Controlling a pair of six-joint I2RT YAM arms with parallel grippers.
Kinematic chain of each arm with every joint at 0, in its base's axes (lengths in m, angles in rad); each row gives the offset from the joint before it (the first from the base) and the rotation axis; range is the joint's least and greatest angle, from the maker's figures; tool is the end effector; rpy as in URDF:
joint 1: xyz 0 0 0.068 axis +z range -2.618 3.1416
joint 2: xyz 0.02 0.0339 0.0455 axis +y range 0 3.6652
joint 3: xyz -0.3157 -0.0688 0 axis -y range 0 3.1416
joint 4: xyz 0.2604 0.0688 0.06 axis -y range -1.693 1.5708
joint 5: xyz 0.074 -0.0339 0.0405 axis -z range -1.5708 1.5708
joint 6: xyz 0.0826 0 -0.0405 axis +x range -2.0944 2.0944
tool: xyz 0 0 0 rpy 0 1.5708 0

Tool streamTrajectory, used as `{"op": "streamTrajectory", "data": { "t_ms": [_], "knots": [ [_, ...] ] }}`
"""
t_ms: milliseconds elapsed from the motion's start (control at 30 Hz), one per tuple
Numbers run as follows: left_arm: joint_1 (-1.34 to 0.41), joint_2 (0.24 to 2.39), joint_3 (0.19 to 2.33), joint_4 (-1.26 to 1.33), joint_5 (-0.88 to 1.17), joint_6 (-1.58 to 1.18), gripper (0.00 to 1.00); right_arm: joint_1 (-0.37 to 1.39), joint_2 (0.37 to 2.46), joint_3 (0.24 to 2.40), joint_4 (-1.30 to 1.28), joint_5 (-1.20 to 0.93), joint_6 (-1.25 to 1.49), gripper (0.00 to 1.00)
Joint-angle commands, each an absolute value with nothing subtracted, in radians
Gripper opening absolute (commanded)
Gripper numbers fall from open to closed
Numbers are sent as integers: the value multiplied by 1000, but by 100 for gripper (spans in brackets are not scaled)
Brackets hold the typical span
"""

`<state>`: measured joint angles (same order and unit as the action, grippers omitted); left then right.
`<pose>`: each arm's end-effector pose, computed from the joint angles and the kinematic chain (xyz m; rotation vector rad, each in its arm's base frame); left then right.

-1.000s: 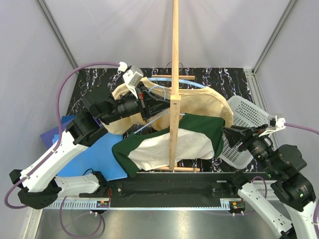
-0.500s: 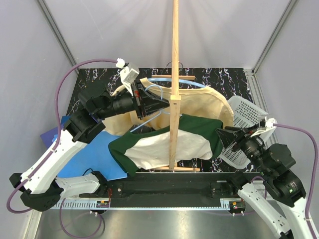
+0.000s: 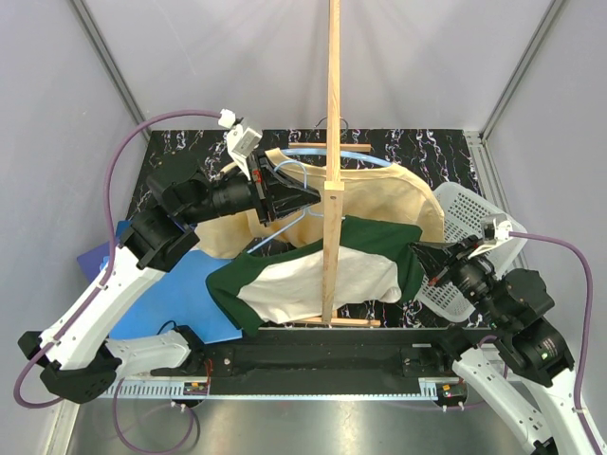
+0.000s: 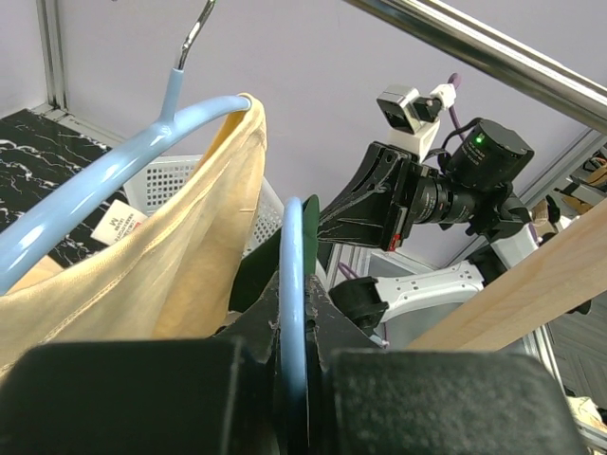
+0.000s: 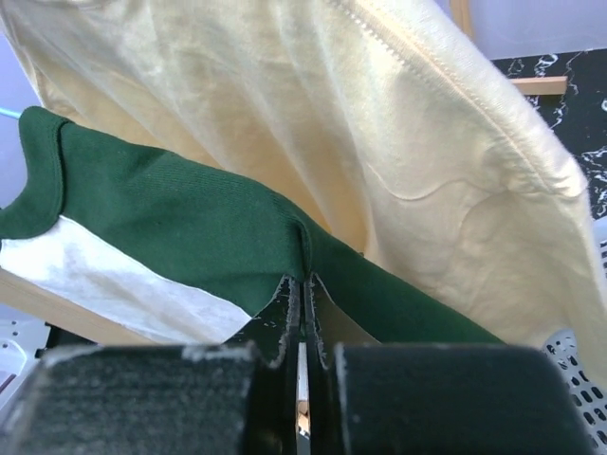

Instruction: Remove the t-shirt from the hanger

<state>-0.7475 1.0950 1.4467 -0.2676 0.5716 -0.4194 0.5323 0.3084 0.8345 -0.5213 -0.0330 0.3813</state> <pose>0.1472 -0.1974 0.5522 0.7568 1.4773 -1.3353 0.0596 0.0383 0.3927 -0.1485 1.6080 0.7395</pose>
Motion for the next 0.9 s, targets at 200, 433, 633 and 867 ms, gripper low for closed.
{"op": "streamTrajectory", "data": {
  "t_ms": [200, 433, 633, 867],
  "knots": [
    [-726, 1033, 1433, -181, 554, -459, 0, 538, 296, 894, -538, 247, 429, 0],
    [-721, 985, 1382, -143, 482, -492, 0, 538, 244, 903, -578, 432, 482, 0],
    [-716, 910, 1319, -109, 347, -503, 0, 538, 255, 949, -708, 621, 609, 0],
    [-710, 848, 1285, -107, 296, -471, 0, 538, 232, 962, -776, 735, 693, 0]
  ]
}}
